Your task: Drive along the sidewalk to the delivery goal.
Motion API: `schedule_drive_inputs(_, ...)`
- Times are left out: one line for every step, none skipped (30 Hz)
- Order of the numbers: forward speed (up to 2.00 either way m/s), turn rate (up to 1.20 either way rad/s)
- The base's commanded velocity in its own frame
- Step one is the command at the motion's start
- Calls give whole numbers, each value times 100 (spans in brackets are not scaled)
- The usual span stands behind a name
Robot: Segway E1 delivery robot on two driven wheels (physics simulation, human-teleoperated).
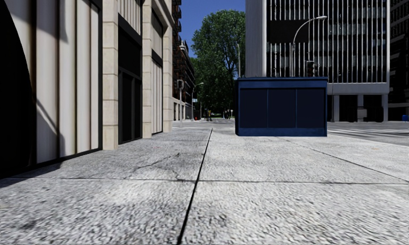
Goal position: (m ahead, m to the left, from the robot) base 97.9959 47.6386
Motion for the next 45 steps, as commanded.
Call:
schedule_drive_inputs(200, 0)
schedule_drive_inputs(200, 0)
schedule_drive_inputs(200, 0)
schedule_drive_inputs(200, 0)
schedule_drive_inputs(200, 0)
schedule_drive_inputs(200, 0)
schedule_drive_inputs(200, 0)
schedule_drive_inputs(200, 0)
schedule_drive_inputs(200, 0)
schedule_drive_inputs(200, 0)
schedule_drive_inputs(200, 0)
schedule_drive_inputs(200, 0)
schedule_drive_inputs(200, 0)
schedule_drive_inputs(200, 0)
schedule_drive_inputs(200, 0)
schedule_drive_inputs(200, 0)
schedule_drive_inputs(200, 0)
schedule_drive_inputs(200, 0)
schedule_drive_inputs(200, 0)
schedule_drive_inputs(200, 0)
schedule_drive_inputs(200, 0)
schedule_drive_inputs(200, 0)
schedule_drive_inputs(200, 0)
schedule_drive_inputs(200, 0)
schedule_drive_inputs(200, 0)
schedule_drive_inputs(200, 0)
schedule_drive_inputs(200, 0)
schedule_drive_inputs(200, 0)
schedule_drive_inputs(200, 0)
schedule_drive_inputs(200, 0)
schedule_drive_inputs(200, 0)
schedule_drive_inputs(200, 0)
schedule_drive_inputs(200, 0)
schedule_drive_inputs(200, 0)
schedule_drive_inputs(200, 0)
schedule_drive_inputs(200, 0)
schedule_drive_inputs(200, 0)
schedule_drive_inputs(200, 0)
schedule_drive_inputs(200, 0)
schedule_drive_inputs(200, 0)
schedule_drive_inputs(200, 0)
schedule_drive_inputs(200, 0)
schedule_drive_inputs(200, 0)
schedule_drive_inputs(200, 0)
schedule_drive_inputs(200, 0)
